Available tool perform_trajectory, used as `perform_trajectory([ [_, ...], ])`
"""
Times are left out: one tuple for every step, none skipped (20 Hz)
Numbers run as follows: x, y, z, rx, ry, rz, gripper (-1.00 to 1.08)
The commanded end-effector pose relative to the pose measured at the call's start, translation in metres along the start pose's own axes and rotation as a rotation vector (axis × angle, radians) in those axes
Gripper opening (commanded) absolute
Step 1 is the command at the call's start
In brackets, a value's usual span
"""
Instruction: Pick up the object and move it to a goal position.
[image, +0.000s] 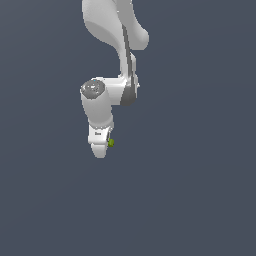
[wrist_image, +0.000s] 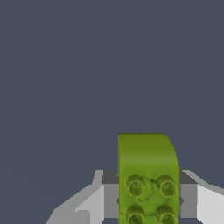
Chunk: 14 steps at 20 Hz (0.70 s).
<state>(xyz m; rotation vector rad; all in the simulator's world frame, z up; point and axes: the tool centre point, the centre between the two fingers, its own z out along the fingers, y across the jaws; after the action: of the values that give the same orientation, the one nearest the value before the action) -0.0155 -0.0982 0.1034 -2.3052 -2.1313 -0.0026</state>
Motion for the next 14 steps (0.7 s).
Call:
perform_trajectory([
  [-0.019,0.010,-0.020,0.000,0.001,-0.001,-1.00],
  [-0.027,0.014,-0.028,0.000,0.001,-0.001,-1.00],
  [-0.035,0.019,-0.036,0.000,0.001,-0.001,-1.00],
  [-0.042,0.023,-0.044,0.000,0.001,-0.001,-1.00],
  [-0.049,0.027,-0.051,0.000,0.001,-0.001,-1.00],
  [-0.056,0.031,-0.058,0.000,0.001,-0.001,-1.00],
  [-0.063,0.034,-0.064,0.000,0.001,0.000,-1.00],
  [-0.069,0.038,-0.070,0.000,0.001,0.000,-1.00],
  [-0.074,0.041,-0.075,0.000,0.001,0.000,-1.00],
  [-0.079,0.044,-0.080,0.000,0.001,0.000,-1.00],
  [-0.083,0.046,-0.085,0.000,0.000,0.000,-1.00],
  [-0.087,0.049,-0.088,0.000,0.000,0.000,-1.00],
  [-0.091,0.051,-0.092,0.000,0.000,0.001,-1.00],
  [-0.094,0.053,-0.095,0.000,0.000,0.001,-1.00],
])
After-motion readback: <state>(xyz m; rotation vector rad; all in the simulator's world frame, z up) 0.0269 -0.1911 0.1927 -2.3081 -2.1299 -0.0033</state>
